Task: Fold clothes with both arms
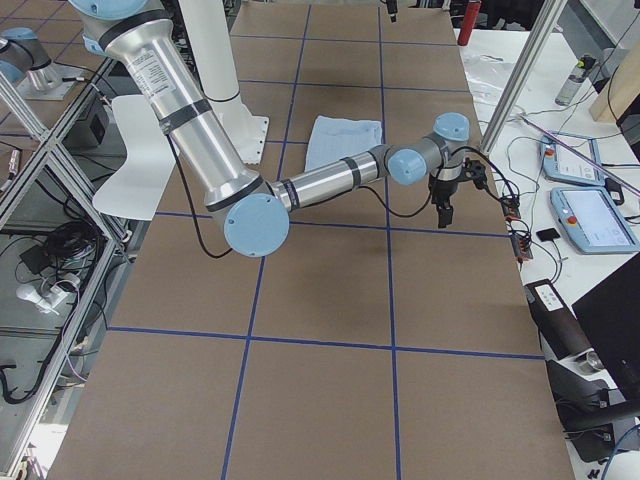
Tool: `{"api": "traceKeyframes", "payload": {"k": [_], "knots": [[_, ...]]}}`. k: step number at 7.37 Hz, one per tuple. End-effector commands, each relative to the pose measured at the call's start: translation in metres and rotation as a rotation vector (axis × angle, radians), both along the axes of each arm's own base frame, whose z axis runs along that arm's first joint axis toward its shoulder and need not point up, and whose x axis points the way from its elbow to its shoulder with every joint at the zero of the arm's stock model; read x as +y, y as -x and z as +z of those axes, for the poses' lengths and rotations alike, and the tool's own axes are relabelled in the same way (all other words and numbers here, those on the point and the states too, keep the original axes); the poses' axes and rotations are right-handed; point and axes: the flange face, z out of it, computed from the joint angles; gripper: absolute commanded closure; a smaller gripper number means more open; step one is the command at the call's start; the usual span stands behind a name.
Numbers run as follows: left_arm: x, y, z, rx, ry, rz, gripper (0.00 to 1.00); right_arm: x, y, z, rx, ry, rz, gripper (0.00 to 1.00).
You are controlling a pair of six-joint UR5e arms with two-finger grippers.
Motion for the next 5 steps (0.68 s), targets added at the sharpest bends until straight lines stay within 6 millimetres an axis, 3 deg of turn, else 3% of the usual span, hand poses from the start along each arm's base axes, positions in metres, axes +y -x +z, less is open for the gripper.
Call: {"api": "traceKeyframes", "payload": {"k": [1,2,3,4,5], "knots": [[0.01,0.105,0.038,-0.17,-0.026,0.104,0.0,0.02,-0.096,0.075,-0.017,-0.027,-0.127,0.0],[0.02,0.123,0.054,-0.205,-0.033,0.15,0.0,0.028,-0.136,0.095,-0.037,-0.005,-0.17,0.0],[0.047,0.149,0.087,-0.225,-0.028,0.157,0.0,0.041,-0.176,0.115,-0.045,0.004,-0.213,0.0],[0.05,0.151,0.098,-0.221,-0.013,0.143,0.0,0.058,-0.205,0.141,-0.044,-0.006,-0.249,0.0],[0.049,0.151,0.111,-0.22,-0.014,0.14,0.0,0.065,-0.226,0.142,-0.045,-0.02,-0.222,0.0]]}}
